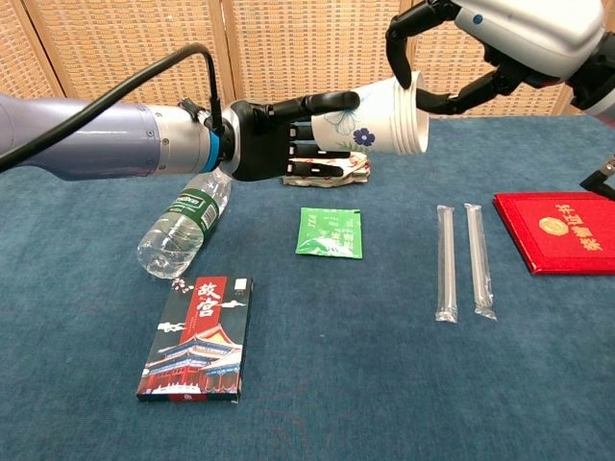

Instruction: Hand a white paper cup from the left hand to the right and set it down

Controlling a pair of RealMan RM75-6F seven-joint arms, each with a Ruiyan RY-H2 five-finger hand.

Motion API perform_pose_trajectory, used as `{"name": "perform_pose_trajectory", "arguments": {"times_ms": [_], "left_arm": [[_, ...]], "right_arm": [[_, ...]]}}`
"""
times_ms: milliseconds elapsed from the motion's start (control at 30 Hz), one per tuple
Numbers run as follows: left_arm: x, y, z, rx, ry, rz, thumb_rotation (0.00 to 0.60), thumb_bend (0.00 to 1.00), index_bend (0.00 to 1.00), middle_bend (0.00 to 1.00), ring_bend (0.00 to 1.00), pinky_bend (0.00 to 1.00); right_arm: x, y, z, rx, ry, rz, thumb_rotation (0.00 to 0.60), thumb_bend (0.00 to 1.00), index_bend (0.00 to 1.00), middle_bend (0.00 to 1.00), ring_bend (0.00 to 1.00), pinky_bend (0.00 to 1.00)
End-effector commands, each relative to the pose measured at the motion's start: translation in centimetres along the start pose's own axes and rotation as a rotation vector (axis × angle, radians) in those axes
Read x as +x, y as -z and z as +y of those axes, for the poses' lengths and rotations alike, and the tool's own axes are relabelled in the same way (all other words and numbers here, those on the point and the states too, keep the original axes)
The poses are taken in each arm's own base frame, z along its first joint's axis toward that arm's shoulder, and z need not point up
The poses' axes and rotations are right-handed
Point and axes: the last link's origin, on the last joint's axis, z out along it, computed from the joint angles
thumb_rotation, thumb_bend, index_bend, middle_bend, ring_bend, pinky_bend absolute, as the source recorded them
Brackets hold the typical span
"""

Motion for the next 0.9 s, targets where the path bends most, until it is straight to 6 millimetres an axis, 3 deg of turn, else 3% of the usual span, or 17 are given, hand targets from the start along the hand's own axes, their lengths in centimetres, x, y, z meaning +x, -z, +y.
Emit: {"name": "perform_pose_trajectory", "arguments": {"times_ms": [33, 267, 533, 667, 900], "left_arm": [[0.0, 0.0, 0.0, -0.002, 0.002, 0.002, 0.600, 0.20, 0.46, 0.40, 0.49, 0.50], [0.6, 0.2, 0.3, -0.019, 0.013, 0.017, 0.600, 0.20, 0.46, 0.40, 0.49, 0.50], [2.8, 1.0, 0.9, -0.037, -0.007, 0.070, 0.600, 0.20, 0.46, 0.40, 0.49, 0.50], [4.7, 1.8, 1.3, -0.050, -0.037, 0.114, 0.600, 0.20, 0.46, 0.40, 0.49, 0.50], [11.0, 5.6, 2.9, -0.095, -0.214, 0.267, 0.600, 0.20, 0.46, 0.40, 0.49, 0.50]], "right_arm": [[0.1, 0.2, 0.1, -0.003, 0.003, 0.013, 0.600, 0.54, 0.69, 0.00, 0.00, 0.17], [0.6, 1.2, 1.0, -0.016, 0.024, 0.018, 0.600, 0.54, 0.69, 0.00, 0.00, 0.17], [1.7, 3.5, 2.3, -0.031, 0.065, -0.006, 0.600, 0.54, 0.69, 0.00, 0.00, 0.17], [2.4, 4.8, 3.0, -0.040, 0.087, -0.018, 0.600, 0.54, 0.69, 0.00, 0.00, 0.17], [4.3, 7.5, 4.6, -0.027, 0.169, -0.086, 0.600, 0.54, 0.69, 0.00, 0.00, 0.17]]}}
